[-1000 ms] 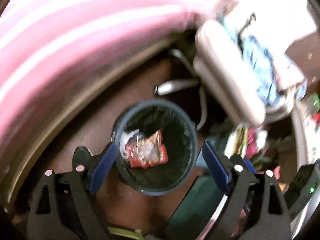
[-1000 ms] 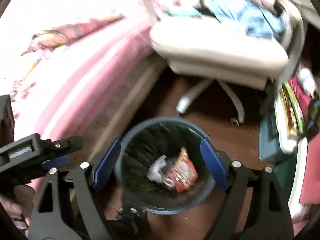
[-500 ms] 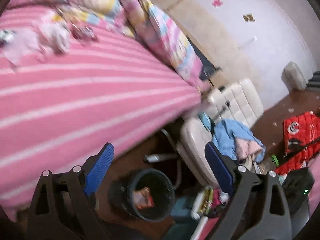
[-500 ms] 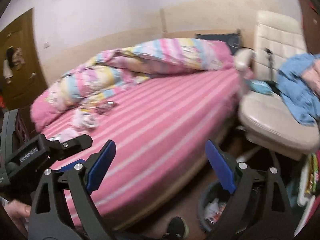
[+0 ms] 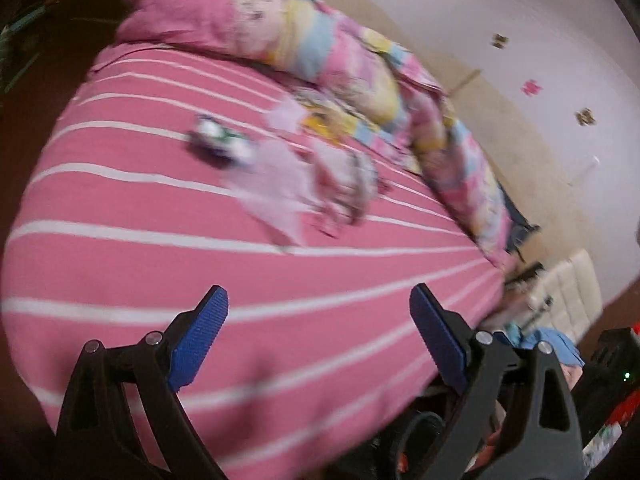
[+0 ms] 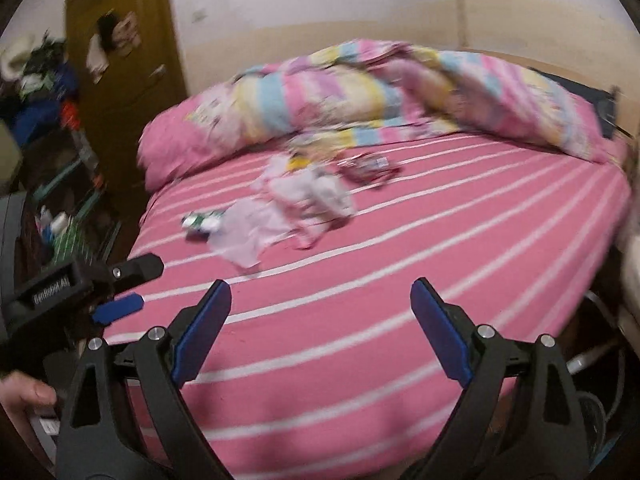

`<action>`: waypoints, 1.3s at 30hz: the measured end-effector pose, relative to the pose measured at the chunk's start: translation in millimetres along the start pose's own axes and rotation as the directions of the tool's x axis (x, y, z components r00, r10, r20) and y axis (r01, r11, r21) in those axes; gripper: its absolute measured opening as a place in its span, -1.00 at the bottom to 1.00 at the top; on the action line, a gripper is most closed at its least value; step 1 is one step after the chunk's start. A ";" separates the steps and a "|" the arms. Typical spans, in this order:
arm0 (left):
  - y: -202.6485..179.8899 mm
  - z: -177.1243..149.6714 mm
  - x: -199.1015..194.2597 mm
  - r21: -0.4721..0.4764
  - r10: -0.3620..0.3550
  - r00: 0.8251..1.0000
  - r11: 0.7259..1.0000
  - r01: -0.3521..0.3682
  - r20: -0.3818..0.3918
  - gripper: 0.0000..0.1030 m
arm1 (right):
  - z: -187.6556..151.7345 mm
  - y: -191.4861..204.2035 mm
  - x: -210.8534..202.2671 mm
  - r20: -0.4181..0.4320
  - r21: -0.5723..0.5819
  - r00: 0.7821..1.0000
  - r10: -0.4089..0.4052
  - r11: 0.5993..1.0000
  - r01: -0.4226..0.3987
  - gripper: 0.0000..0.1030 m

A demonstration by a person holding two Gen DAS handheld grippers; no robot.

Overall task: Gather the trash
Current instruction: 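Move both open tools back over the remaining trash on the bed, then grasp the blue-green wipes packet with the left tool while the right tool grasps the pink tissue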

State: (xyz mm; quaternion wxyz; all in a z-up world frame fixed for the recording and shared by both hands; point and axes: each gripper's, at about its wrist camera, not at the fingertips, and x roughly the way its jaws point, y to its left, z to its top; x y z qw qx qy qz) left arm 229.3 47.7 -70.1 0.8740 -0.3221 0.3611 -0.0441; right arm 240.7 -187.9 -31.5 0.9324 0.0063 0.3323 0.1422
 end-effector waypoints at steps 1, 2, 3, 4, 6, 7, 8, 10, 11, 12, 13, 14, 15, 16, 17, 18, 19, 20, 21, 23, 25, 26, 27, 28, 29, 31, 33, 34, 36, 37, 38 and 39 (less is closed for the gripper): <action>10.4 5.4 2.7 -0.009 0.012 1.000 1.000 -0.012 0.001 0.74 | 0.2 8.1 14.9 -0.009 -0.025 1.000 0.013 1.000 -0.014 0.75; 21.5 12.2 8.4 -0.025 0.023 1.000 0.999 -0.023 0.000 0.74 | 0.0 11.8 24.3 -0.014 -0.038 1.000 0.021 0.999 -0.021 0.75; 29.5 18.5 13.2 -0.039 0.027 1.000 0.999 -0.027 -0.002 0.74 | 0.1 18.8 39.3 -0.020 -0.060 0.999 0.035 0.998 -0.036 0.75; 39.6 21.9 13.3 -0.049 0.034 0.999 0.998 -0.034 -0.001 0.74 | -1.7 22.2 49.9 -0.022 -0.072 0.999 0.045 0.996 -0.047 0.75; 52.1 36.8 22.0 -0.069 0.048 0.999 0.996 -0.047 0.004 0.74 | -1.7 29.4 74.9 -0.033 -0.084 0.997 0.063 0.994 -0.066 0.75; 56.5 45.6 28.3 -0.071 0.057 0.998 0.996 -0.056 0.008 0.74 | -2.2 31.7 83.3 -0.039 -0.081 0.997 0.068 0.994 -0.071 0.75; 60.8 51.9 32.2 -0.076 0.075 0.997 0.994 -0.074 0.009 0.74 | -1.5 34.6 93.7 -0.046 -0.075 0.996 0.074 0.994 -0.077 0.75; 71.3 63.7 41.5 -0.106 0.081 0.997 0.991 -0.079 0.009 0.74 | 2.5 39.7 113.4 -0.058 -0.058 0.994 0.098 0.993 -0.101 0.75; 74.2 66.3 44.2 -0.119 0.081 0.997 0.990 -0.080 0.010 0.74 | 6.1 45.3 125.4 -0.058 -0.060 0.993 0.106 0.992 -0.109 0.75; 79.6 72.9 49.8 -0.138 0.092 0.996 0.986 -0.089 0.014 0.74 | 8.7 47.7 131.8 -0.058 -0.066 0.992 0.109 0.991 -0.113 0.75; 82.2 78.7 56.0 -0.144 0.100 0.995 0.985 -0.097 0.013 0.74 | 10.7 51.1 138.2 -0.058 -0.074 0.992 0.112 0.990 -0.116 0.75; 84.8 84.3 61.7 -0.150 0.107 0.994 0.983 -0.104 0.010 0.74 | 13.1 54.3 144.7 -0.059 -0.079 0.992 0.114 0.990 -0.118 0.75; 88.6 92.0 69.5 -0.158 0.110 0.994 0.982 -0.108 0.003 0.74 | 16.8 58.3 153.0 -0.061 -0.083 0.991 0.118 0.989 -0.123 0.75; 90.1 96.3 74.1 -0.162 0.112 0.994 0.981 -0.111 0.000 0.74 | 19.6 60.5 158.6 -0.063 -0.087 0.991 0.121 0.988 -0.127 0.75; 93.5 102.7 81.1 -0.170 0.122 0.992 0.978 -0.122 -0.006 0.74 | 22.9 64.5 167.9 -0.070 -0.093 0.990 0.119 0.988 -0.125 0.75; 96.1 106.5 85.7 -0.173 0.128 0.992 0.976 -0.128 -0.011 0.74 | 25.9 65.2 174.1 -0.077 -0.094 0.990 0.115 0.988 -0.122 0.75; 99.2 111.1 91.4 -0.181 0.134 0.991 0.974 -0.135 -0.018 0.74 | 28.3 66.2 182.8 -0.088 -0.091 0.990 0.112 0.989 -0.120 0.75; 101.6 114.3 96.3 -0.188 0.142 0.990 0.971 -0.144 -0.026 0.74 | 29.8 66.4 189.3 -0.097 -0.085 0.989 0.112 0.989 -0.121 0.75; 103.6 118.2 102.6 -0.193 0.148 0.988 0.969 -0.152 -0.035 0.74 | 30.8 66.4 192.2 -0.100 -0.083 0.989 0.112 0.989 -0.120 0.75; 105.3 125.8 111.1 -0.194 0.159 0.987 0.968 -0.162 -0.027 0.74 | 33.9 65.8 207.4 -0.128 -0.072 0.986 0.111 0.990 -0.121 0.75; 102.8 131.6 116.0 -0.189 0.165 0.986 0.968 -0.165 -0.016 0.74 | 35.7 65.5 216.6 -0.144 -0.074 0.983 0.115 0.989 -0.127 0.70; 100.8 134.8 119.4 -0.179 0.174 0.985 0.968 -0.174 -0.015 0.74 | 35.6 65.0 220.8 -0.156 -0.075 0.981 0.119 0.988 -0.132 0.68; 99.0 136.8 122.2 -0.168 0.182 0.983 0.969 -0.181 -0.012 0.74 | 35.2 65.2 227.5 -0.184 -0.074 0.975 0.127 0.987 -0.143 0.57; 98.1 138.6 124.6 -0.161 0.185 0.983 0.970 -0.184 -0.010 0.74 | 34.6 65.4 233.9 -0.212 -0.072 0.968 0.136 0.985 -0.155 0.42; 96.6 140.1 127.1 -0.150 0.185 0.983 0.971 -0.184 -0.006 0.73 | 32.9 65.9 240.9 -0.245 -0.071 0.959 0.142 0.984 -0.164 0.36; 93.7 142.0 131.4 -0.120 0.187 0.982 0.975 -0.187 -0.012 0.72 | 32.5 66.4 246.7 -0.268 -0.073 0.954 0.136 0.984 -0.161 0.29; 88.7 142.1 134.9 -0.077 0.194 0.981 0.978 -0.195 -0.020 0.71 | 32.2 67.5 247.3 -0.267 -0.078 0.955 0.132 0.984 -0.157 0.22; 86.9 141.7 136.5 -0.061 0.192 0.981 0.979 -0.193 -0.026 0.56 | 32.4 68.7 247.8 -0.268 -0.083 0.955 0.130 0.984 -0.157 0.12; 84.4 139.8 139.6 -0.030 0.196 0.979 0.980 -0.198 -0.046 0.26 | 31.8 71.3 248.3 -0.268 -0.096 0.955 0.124 0.983 -0.155 -0.03; 84.9 139.6 139.8 -0.023 0.198 0.979 0.980 -0.199 -0.048 0.10 | 32.1 71.8 248.4 -0.267 -0.102 0.956 0.122 0.983 -0.154 -0.18; 86.5 139.5 139.9 -0.025 0.188 0.981 0.982 -0.190 -0.053 -0.11 | 32.3 72.6 248.1 -0.267 -0.106 0.956 0.122 0.982 -0.155 -0.26; 88.8 139.4 140.3 -0.033 0.174 0.983 0.984 -0.176 -0.063 -0.18 | 32.5 73.5 247.4 -0.265 -0.112 0.956 0.123 0.981 -0.157 -0.44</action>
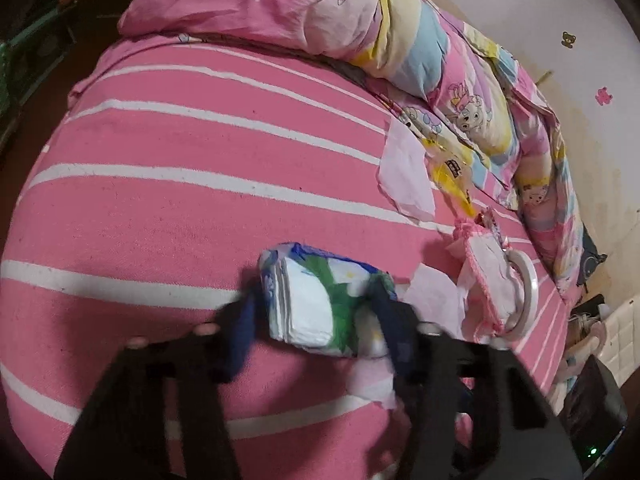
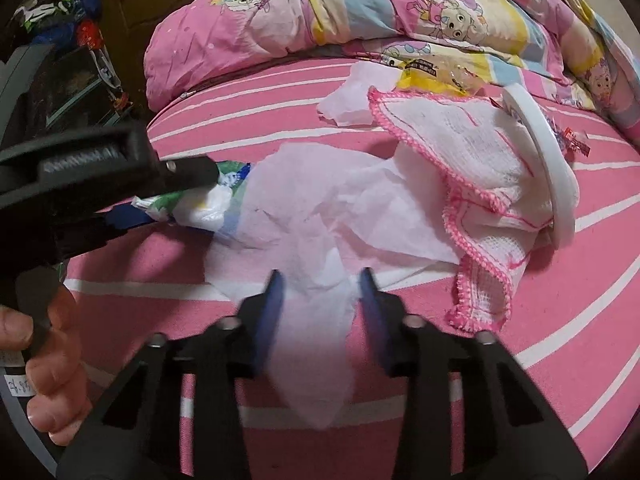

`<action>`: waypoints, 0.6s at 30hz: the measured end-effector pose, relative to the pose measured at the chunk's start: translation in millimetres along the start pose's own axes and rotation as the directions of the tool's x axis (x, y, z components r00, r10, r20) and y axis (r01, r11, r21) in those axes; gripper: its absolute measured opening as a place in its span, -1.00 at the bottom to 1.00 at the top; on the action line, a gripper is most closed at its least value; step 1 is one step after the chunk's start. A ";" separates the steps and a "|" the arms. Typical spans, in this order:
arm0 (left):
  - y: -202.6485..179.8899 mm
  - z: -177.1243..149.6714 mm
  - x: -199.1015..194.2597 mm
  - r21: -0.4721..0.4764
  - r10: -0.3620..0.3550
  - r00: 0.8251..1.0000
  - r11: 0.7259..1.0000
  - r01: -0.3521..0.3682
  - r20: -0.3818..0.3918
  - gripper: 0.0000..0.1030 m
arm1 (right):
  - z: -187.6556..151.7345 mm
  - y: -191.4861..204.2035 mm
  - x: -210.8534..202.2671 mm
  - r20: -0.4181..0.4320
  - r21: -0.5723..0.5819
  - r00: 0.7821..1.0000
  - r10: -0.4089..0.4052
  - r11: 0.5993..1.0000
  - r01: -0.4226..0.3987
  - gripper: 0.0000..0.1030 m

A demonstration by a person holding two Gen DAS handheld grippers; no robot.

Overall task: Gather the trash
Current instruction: 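Grasp the blue-green wipes packet with the left tool while the right tool grasps the pink tissue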

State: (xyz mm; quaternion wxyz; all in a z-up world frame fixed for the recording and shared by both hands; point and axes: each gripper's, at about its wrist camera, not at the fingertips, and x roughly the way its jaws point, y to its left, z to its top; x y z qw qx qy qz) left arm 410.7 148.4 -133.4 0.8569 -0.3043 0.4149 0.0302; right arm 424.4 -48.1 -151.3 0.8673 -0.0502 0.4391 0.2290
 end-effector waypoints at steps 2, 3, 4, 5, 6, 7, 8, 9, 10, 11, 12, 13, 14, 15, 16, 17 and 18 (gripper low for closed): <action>3.6 -0.6 0.2 -0.017 -0.023 1.000 1.000 0.023 -0.004 -0.37 | 0.1 2.2 -0.3 0.001 -0.009 1.000 0.000 1.000 0.000 -0.70; 4.9 -1.0 -0.1 -0.022 -0.039 0.999 0.999 0.038 -0.009 -0.41 | 0.2 2.8 -1.3 0.003 -0.013 1.000 0.001 1.000 -0.001 -0.83; 5.7 -1.3 -1.5 -0.023 -0.045 0.999 0.999 0.045 -0.008 -0.46 | -0.1 3.2 -2.9 0.006 -0.014 1.000 -0.001 1.000 0.001 -0.90; 6.0 -1.6 -2.6 -0.022 -0.048 0.999 0.999 0.048 -0.006 -0.55 | -0.1 3.4 -3.8 0.009 -0.014 1.000 -0.001 1.000 0.001 -0.91; 5.4 -1.9 -3.3 -0.022 -0.053 0.999 0.998 0.053 -0.005 -0.58 | 0.1 3.1 -5.0 0.012 -0.012 1.000 0.002 1.000 -0.001 -0.95; 5.6 -2.1 -4.8 -0.025 -0.061 0.998 0.998 0.061 -0.004 -0.63 | 0.8 2.6 -6.3 0.017 -0.007 1.000 0.003 1.000 -0.003 -0.95; 5.2 -1.8 -6.6 -0.025 -0.070 0.998 0.997 0.070 -0.003 -0.68 | 1.2 1.9 -7.7 0.021 -0.003 1.000 0.005 1.000 -0.005 -0.96; 5.1 -2.0 -8.8 -0.023 -0.075 0.997 0.997 0.075 0.002 -0.69 | 2.0 0.1 -10.3 0.028 0.007 1.000 0.011 1.000 -0.011 -0.96; 3.8 -2.1 -10.3 -0.021 -0.079 0.997 0.997 0.079 0.005 -0.72 | 2.3 -0.3 -12.3 0.033 0.013 0.999 0.015 1.000 -0.015 -0.96; 3.1 -2.6 -13.1 -0.017 -0.082 0.997 0.997 0.082 0.009 -0.73 | 3.3 -1.2 -15.6 0.041 0.020 0.999 0.020 1.000 -0.021 -0.96; 2.2 -2.8 -15.1 -0.014 -0.082 0.997 0.997 0.082 0.012 -0.73 | 4.3 -1.4 -17.3 0.045 0.023 0.999 0.023 0.999 -0.024 -0.96; 1.7 -3.7 -18.6 -0.011 -0.085 0.996 0.996 0.085 0.018 -0.74 | 5.4 -1.4 -21.1 0.052 0.026 0.998 0.032 0.999 -0.033 -0.96; 1.1 -4.9 -22.7 -0.009 -0.089 0.996 0.996 0.089 0.024 -0.74 | 6.3 -1.2 -24.2 0.059 0.028 0.997 0.040 0.999 -0.041 -0.96; 0.3 -5.2 -25.4 -0.007 -0.092 0.995 0.996 0.092 0.028 -0.74 | 6.5 -0.3 -28.9 0.070 0.028 0.996 0.049 0.998 -0.051 -0.96; -1.0 -6.7 -30.2 -0.002 -0.092 0.995 0.996 0.092 0.036 -0.74 | 6.1 1.4 -34.5 0.079 0.024 0.995 0.057 0.998 -0.059 -0.96; -1.5 -7.8 -34.4 0.002 -0.091 0.995 0.996 0.091 0.043 -0.74 | 5.3 3.0 -38.9 0.087 0.019 0.994 0.064 0.998 -0.066 -0.96; -2.4 -10.4 -41.7 0.007 -0.092 0.994 0.996 0.092 0.052 -0.74 | 4.3 5.1 -44.9 0.097 0.013 0.993 0.073 0.997 -0.075 -0.96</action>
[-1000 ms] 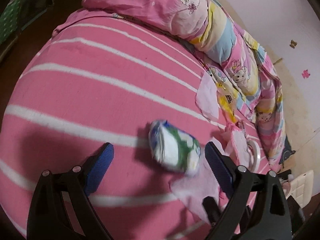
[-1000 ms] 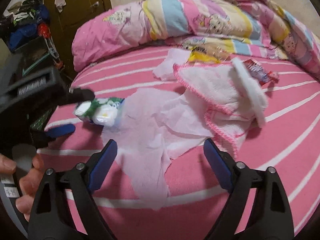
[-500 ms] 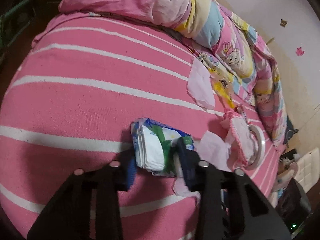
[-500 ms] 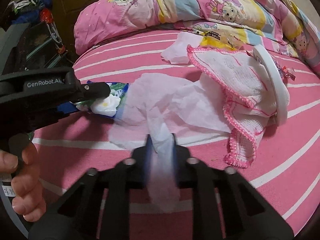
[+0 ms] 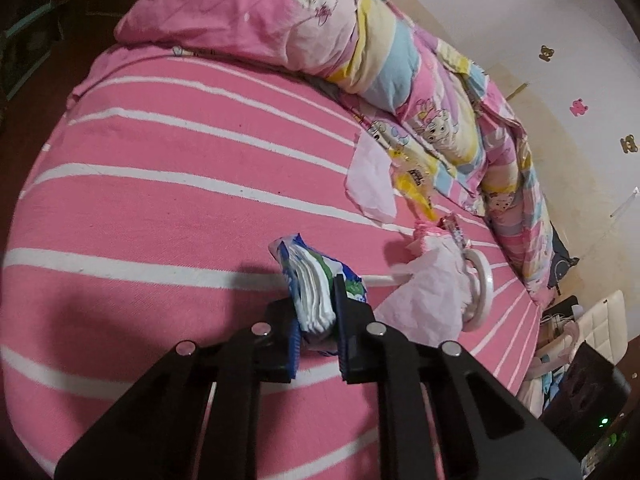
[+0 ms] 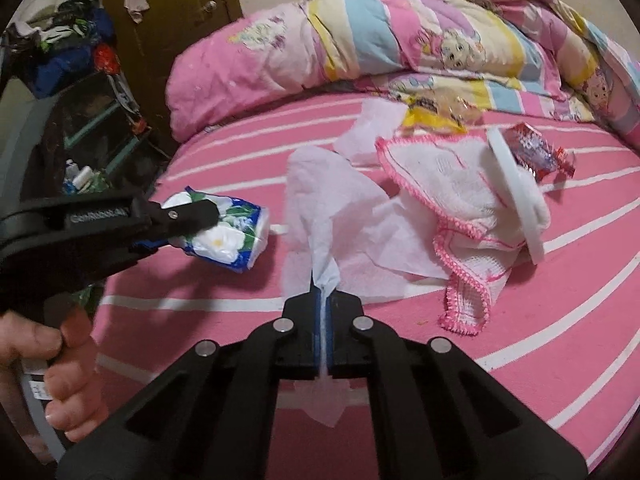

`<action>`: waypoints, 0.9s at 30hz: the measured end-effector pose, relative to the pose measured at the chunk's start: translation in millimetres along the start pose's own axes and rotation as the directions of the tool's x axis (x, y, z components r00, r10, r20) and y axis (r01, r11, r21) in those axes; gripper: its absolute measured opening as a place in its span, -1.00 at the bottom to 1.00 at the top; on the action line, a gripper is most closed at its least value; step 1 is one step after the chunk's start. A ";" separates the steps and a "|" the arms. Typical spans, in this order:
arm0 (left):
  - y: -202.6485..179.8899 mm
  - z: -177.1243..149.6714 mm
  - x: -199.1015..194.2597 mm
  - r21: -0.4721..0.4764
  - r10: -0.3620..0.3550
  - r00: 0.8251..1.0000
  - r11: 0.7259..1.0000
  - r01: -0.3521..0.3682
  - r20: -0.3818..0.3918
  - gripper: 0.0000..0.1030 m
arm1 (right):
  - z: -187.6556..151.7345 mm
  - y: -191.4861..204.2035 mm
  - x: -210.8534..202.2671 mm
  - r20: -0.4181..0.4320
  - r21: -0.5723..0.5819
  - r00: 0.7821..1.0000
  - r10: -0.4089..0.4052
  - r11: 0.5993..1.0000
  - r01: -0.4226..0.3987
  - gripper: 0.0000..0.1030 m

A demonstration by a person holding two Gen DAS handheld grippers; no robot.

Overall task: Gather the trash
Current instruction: 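Grasp the blue-green wipes packet with the left tool while the right tool grasps the pink tissue, then carry the wipes packet and tissue in both tools over the black trash bin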

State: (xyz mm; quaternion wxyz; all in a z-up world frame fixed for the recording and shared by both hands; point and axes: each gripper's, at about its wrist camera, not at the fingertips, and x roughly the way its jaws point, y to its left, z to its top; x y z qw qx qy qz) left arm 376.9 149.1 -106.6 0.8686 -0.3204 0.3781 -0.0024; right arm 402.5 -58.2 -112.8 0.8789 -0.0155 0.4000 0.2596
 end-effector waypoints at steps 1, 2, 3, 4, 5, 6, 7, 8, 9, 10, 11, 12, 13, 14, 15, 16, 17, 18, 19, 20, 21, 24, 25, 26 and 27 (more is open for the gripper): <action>-0.6 -1.9 -4.4 0.000 -0.001 1.000 1.000 0.001 0.006 -0.74 | -1.0 2.9 -7.1 0.011 -0.010 1.000 0.005 1.000 -0.005 -0.96; -1.6 -5.3 -11.9 -0.004 -0.003 1.000 1.000 0.003 0.014 -0.74 | -2.7 6.1 -15.2 0.021 -0.021 1.000 0.007 1.000 -0.006 -0.96; -1.7 -7.4 -16.6 -0.008 -0.007 1.000 1.000 0.007 0.018 -0.74 | -3.3 7.3 -19.5 0.027 -0.027 1.000 0.009 1.000 -0.008 -0.96; -2.3 -11.1 -23.5 -0.015 -0.013 1.000 1.000 0.013 0.024 -0.74 | -4.6 9.9 -28.4 0.038 -0.036 0.999 0.014 0.999 -0.012 -0.96; -4.5 -16.0 -31.8 -0.022 -0.019 0.999 1.000 0.020 0.033 -0.74 | -6.1 11.9 -35.3 0.046 -0.043 0.999 0.014 0.999 -0.012 -0.96; -6.5 -19.3 -37.2 -0.020 -0.021 0.999 1.000 0.022 0.039 -0.74 | -8.2 14.0 -44.1 0.056 -0.053 0.998 0.015 0.999 -0.012 -0.96; -10.8 -24.3 -44.6 -0.008 -0.022 0.999 1.000 0.022 0.049 -0.74 | -10.9 16.4 -55.0 0.068 -0.065 0.998 0.013 0.998 -0.008 -0.96; -17.3 -31.2 -53.8 0.014 -0.018 0.998 1.000 0.017 0.061 -0.74 | -13.0 17.9 -63.2 0.076 -0.072 0.997 0.010 0.997 -0.004 -0.96; -21.1 -35.8 -59.7 0.025 -0.017 0.998 1.000 0.016 0.068 -0.74 | -16.3 19.2 -73.7 0.084 -0.076 0.996 0.005 0.997 0.001 -0.96; -27.7 -44.2 -69.2 0.037 -0.022 0.997 0.999 0.019 0.075 -0.74 | -20.5 20.4 -87.1 0.092 -0.073 0.996 0.003 0.997 0.004 -0.96; -31.7 -48.6 -73.9 0.042 -0.026 0.997 0.999 0.023 0.077 -0.74 | -23.4 21.2 -97.1 0.098 -0.071 0.995 0.002 0.997 0.005 -0.96; -38.2 -56.5 -83.0 0.054 -0.033 0.996 0.998 0.029 0.082 -0.74 | -26.6 22.0 -109.4 0.108 -0.069 0.994 0.001 0.998 0.006 -0.96; -44.6 -64.1 -90.8 0.067 -0.041 0.996 0.997 0.035 0.084 -0.74 | -30.8 23.5 -125.6 0.121 -0.073 0.993 -0.004 0.997 0.013 -0.96; -50.6 -71.6 -98.0 0.079 -0.046 0.995 0.996 0.039 0.084 -0.74 | -33.4 23.7 -136.5 0.129 -0.077 0.992 -0.008 0.997 0.018 -0.96; -58.5 -80.7 -106.7 0.095 -0.053 0.995 0.994 0.045 0.083 -0.74 | -36.7 24.0 -149.4 0.138 -0.081 0.990 -0.015 0.996 0.027 -0.96; -66.7 -89.8 -115.4 0.109 -0.061 0.995 0.993 0.052 0.082 -0.74 | -40.4 24.1 -165.3 0.149 -0.086 0.988 -0.025 0.996 0.038 -0.96; -72.2 -95.7 -121.0 0.116 -0.069 0.994 0.991 0.059 0.080 -0.74 | -43.6 23.7 -179.4 0.154 -0.088 0.987 -0.034 0.995 0.048 -0.96; -82.2 -106.0 -130.9 0.127 -0.085 0.994 0.989 0.075 0.076 -0.74 | -45.7 22.7 -187.0 0.156 -0.088 0.987 -0.039 0.995 0.053 -0.96; -88.1 -112.7 -136.7 0.130 -0.094 0.993 0.988 0.084 0.075 -0.74 | -48.9 20.6 -201.4 0.162 -0.085 0.986 -0.050 0.994 0.064 -0.96; -97.4 -121.2 -145.3 0.133 -0.110 0.991 0.986 0.100 0.070 -0.74 | -52.1 17.9 -215.4 0.167 -0.080 0.984 -0.061 0.994 0.075 -0.96; -104.9 -127.5 -151.3 0.137 -0.122 0.990 0.984 0.112 0.066 -0.74 | -54.1 15.6 -222.4 0.170 -0.076 0.983 -0.067 0.994 0.081 -0.96; -127.1 -144.0 -166.0 0.154 -0.153 0.987 0.978 0.144 0.053 -0.74 | -63.5 2.0 -260.5 0.182 -0.037 0.978 -0.103 0.993 0.111 -0.96; -136.4 -149.7 -170.8 0.165 -0.165 0.985 0.974 0.155 0.047 -0.74 | -65.6 -1.5 -268.5 0.185 -0.027 0.976 -0.110 0.993 0.117 -0.96; -144.5 -154.7 -174.6 0.174 -0.175 0.984 0.971 0.165 0.042 -0.74 | -69.2 -6.3 -279.3 0.188 -0.012 0.974 -0.123 0.992 0.128 -0.96; -157.8 -161.2 -179.5 0.189 -0.194 0.981 0.965 0.185 0.031 -0.74 | -73.4 -11.5 -290.1 0.191 0.004 0.972 -0.138 0.990 0.140 -0.96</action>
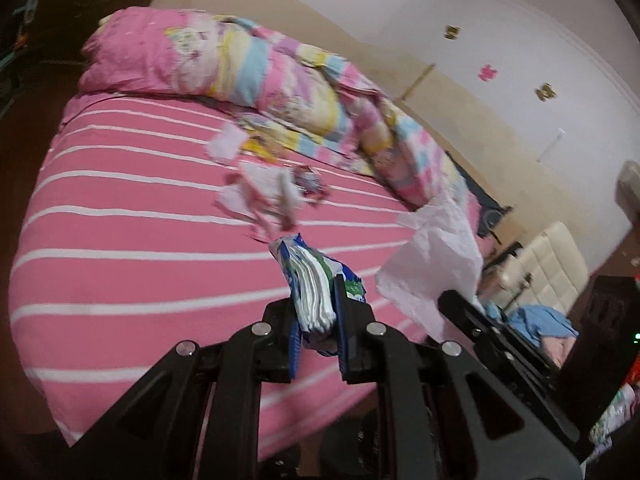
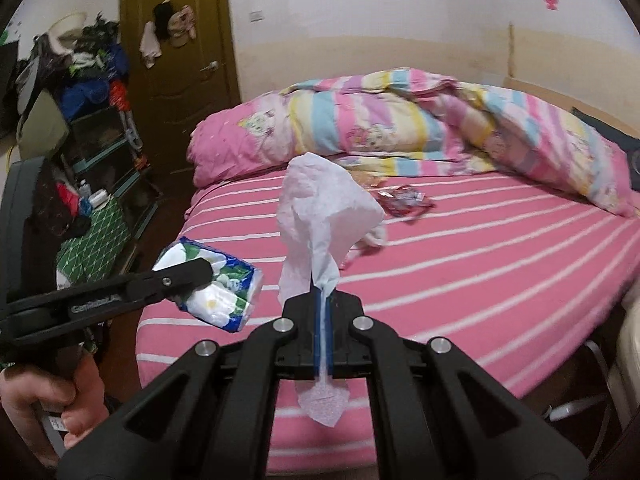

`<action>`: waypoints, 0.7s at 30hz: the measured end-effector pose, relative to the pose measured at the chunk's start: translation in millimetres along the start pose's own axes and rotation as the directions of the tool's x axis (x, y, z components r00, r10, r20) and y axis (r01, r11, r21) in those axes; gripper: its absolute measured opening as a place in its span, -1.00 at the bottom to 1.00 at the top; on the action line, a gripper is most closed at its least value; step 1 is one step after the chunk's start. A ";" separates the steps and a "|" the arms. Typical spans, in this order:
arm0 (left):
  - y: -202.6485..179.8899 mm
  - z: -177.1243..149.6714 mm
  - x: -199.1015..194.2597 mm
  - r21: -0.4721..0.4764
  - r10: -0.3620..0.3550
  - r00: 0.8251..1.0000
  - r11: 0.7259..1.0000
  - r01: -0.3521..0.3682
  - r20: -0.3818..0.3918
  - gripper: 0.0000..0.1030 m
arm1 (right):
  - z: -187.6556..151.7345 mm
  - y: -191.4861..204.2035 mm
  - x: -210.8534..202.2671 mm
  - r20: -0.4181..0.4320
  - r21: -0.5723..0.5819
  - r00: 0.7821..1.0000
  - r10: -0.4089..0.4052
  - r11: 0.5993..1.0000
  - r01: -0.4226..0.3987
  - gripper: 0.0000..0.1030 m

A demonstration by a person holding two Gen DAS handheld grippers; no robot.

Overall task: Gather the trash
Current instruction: 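Carry the wipes packet and tissue in both tools over the black trash bin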

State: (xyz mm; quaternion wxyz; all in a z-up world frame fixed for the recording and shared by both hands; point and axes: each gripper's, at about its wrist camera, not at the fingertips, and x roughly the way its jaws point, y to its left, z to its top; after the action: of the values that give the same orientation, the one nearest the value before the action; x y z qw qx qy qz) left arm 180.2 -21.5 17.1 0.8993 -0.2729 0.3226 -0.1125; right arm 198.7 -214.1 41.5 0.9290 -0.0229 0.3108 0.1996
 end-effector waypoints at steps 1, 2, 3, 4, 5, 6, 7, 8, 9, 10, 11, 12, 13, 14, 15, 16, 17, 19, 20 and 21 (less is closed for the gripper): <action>-8.3 -2.4 -1.1 0.010 -0.012 1.000 1.000 0.012 -0.004 -0.74 | -2.0 -4.7 -7.5 0.002 0.010 1.000 -0.012 1.000 0.012 -0.96; -18.3 -4.8 -1.9 0.022 -0.024 1.000 0.999 0.024 -0.010 -0.74 | -4.4 -11.7 -17.3 0.003 0.025 1.000 -0.027 0.999 0.027 -0.96; -33.9 -9.1 -1.9 0.041 -0.044 0.999 0.998 0.045 -0.020 -0.74 | -6.1 -16.9 -22.9 0.003 0.034 0.999 -0.036 0.999 0.036 -0.96; -42.0 -11.8 -1.5 0.049 -0.055 0.998 0.997 0.057 -0.028 -0.74 | -10.3 -26.5 -34.6 0.003 0.056 0.998 -0.056 0.997 0.056 -0.96; -51.0 -15.6 -0.3 0.057 -0.069 0.997 0.996 0.071 -0.039 -0.74 | -13.9 -36.7 -44.7 0.002 0.079 0.997 -0.074 0.994 0.073 -0.96; -65.6 -21.8 3.3 0.070 -0.089 0.994 0.993 0.093 -0.058 -0.74 | -15.5 -41.0 -48.7 0.002 0.088 0.997 -0.080 0.993 0.080 -0.96; -73.0 -24.9 5.9 0.079 -0.098 0.993 0.992 0.103 -0.070 -0.74 | -22.0 -53.7 -60.9 0.000 0.116 0.994 -0.106 0.988 0.105 -0.96; -85.8 -31.7 10.5 0.094 -0.108 0.990 0.989 0.116 -0.089 -0.74 | -26.1 -61.9 -67.0 -0.002 0.130 0.993 -0.120 0.984 0.119 -0.96; -92.8 -36.5 13.5 0.102 -0.116 0.988 0.987 0.127 -0.102 -0.74 | -30.0 -68.8 -72.4 -0.003 0.141 0.991 -0.130 0.981 0.130 -0.96; -101.8 -42.8 17.9 0.109 -0.128 0.984 0.984 0.141 -0.120 -0.74 | -36.4 -79.5 -80.7 -0.007 0.163 0.989 -0.149 0.975 0.148 -0.96; -109.6 -48.2 22.0 0.115 -0.136 0.981 0.982 0.152 -0.136 -0.74 | -43.3 -90.6 -88.7 -0.011 0.184 0.986 -0.167 0.969 0.166 -0.96; -122.0 -57.7 29.2 0.124 -0.149 0.976 0.978 0.170 -0.162 -0.74 | -50.8 -102.0 -96.3 -0.017 0.204 0.982 -0.186 0.961 0.185 -0.96; -128.7 -62.3 33.1 0.128 -0.155 0.972 0.976 0.178 -0.176 -0.74 | -56.3 -110.1 -101.9 -0.023 0.217 0.980 -0.198 0.956 0.198 -0.96; -136.3 -68.1 37.8 0.133 -0.160 0.968 0.973 0.188 -0.193 -0.74 | -62.6 -118.6 -107.8 -0.029 0.233 0.977 -0.210 0.949 0.211 -0.96; -146.3 -76.2 44.7 0.141 -0.166 0.962 0.970 0.199 -0.215 -0.74 | -69.4 -126.9 -113.3 -0.035 0.250 0.975 -0.221 0.942 0.222 -0.96; -156.1 -84.7 52.4 0.147 -0.173 0.955 0.966 0.212 -0.240 -0.74 | -78.9 -138.7 -119.3 -0.044 0.273 0.971 -0.235 0.932 0.238 -0.96; -161.1 -90.3 56.8 0.151 -0.177 0.950 0.964 0.220 -0.257 -0.74 | -88.8 -150.2 -125.0 -0.055 0.295 0.967 -0.250 0.921 0.255 -0.96; -180.3 -107.9 73.6 0.164 -0.181 0.935 0.957 0.238 -0.305 -0.74 | -105.5 -168.4 -133.8 -0.072 0.331 0.961 -0.266 0.903 0.275 -0.96; -190.4 -118.1 83.6 0.173 -0.181 0.926 0.953 0.248 -0.331 -0.74 | -113.4 -178.4 -136.4 -0.083 0.349 0.958 -0.275 0.892 0.286 -0.96; -198.1 -125.9 91.7 0.181 -0.180 0.918 0.950 0.255 -0.353 -0.74 | -120.4 -186.0 -139.2 -0.092 0.363 0.955 -0.282 0.884 0.296 -0.96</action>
State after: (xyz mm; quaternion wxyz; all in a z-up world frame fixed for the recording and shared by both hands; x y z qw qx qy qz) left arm 164.5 -272.4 0.2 0.8387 -0.1816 0.4221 -0.2923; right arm 100.6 -454.8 11.0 0.9297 0.1042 0.3532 -0.0042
